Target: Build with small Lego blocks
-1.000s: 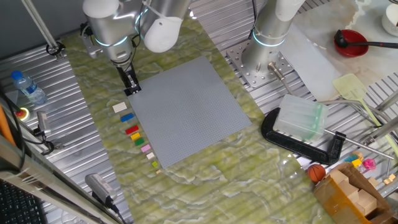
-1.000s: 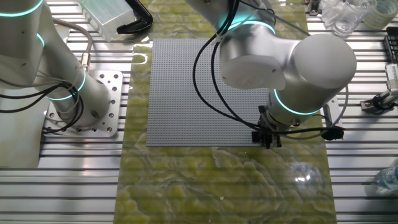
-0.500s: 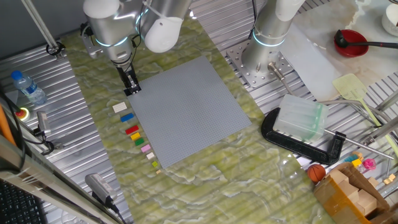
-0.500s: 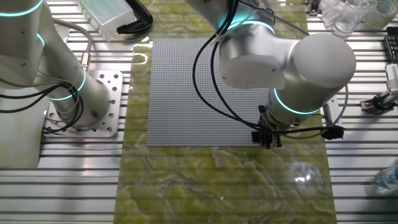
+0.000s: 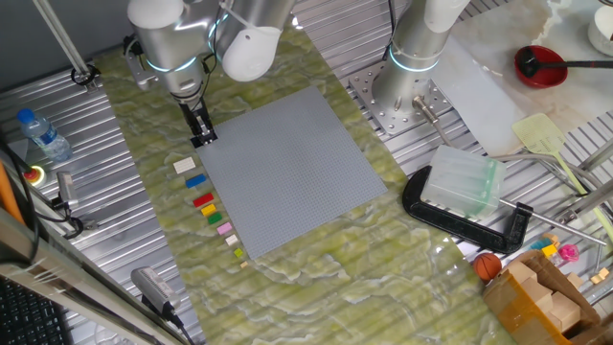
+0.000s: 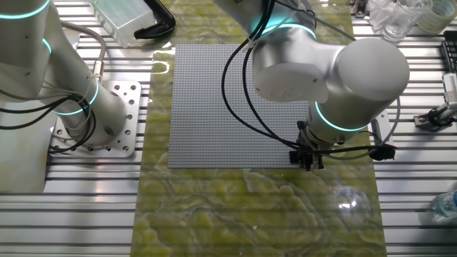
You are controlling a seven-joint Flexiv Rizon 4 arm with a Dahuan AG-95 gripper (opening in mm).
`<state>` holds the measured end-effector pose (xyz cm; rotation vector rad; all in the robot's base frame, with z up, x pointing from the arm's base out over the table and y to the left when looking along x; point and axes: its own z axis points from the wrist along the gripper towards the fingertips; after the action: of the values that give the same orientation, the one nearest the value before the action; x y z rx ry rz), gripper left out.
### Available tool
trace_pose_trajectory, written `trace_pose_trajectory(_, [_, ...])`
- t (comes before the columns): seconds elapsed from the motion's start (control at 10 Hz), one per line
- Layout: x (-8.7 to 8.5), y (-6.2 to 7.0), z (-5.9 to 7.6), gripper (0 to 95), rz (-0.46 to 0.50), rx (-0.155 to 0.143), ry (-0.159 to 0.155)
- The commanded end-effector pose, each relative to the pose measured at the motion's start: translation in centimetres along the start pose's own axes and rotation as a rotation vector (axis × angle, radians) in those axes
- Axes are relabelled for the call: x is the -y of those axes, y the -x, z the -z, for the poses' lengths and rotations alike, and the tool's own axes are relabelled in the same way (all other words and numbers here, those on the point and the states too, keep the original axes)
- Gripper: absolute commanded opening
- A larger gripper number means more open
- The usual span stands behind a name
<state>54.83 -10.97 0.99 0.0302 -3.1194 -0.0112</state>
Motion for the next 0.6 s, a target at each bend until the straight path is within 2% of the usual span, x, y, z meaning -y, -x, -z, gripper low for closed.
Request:
trace_pose_trajectory(0.1, [0.01,0.02,-0.23,0.0,-0.001,-0.001,0.001])
trace_pose_trajectory(0.6, [0.00,0.08,-0.37,0.0,0.003,-0.009,0.005])
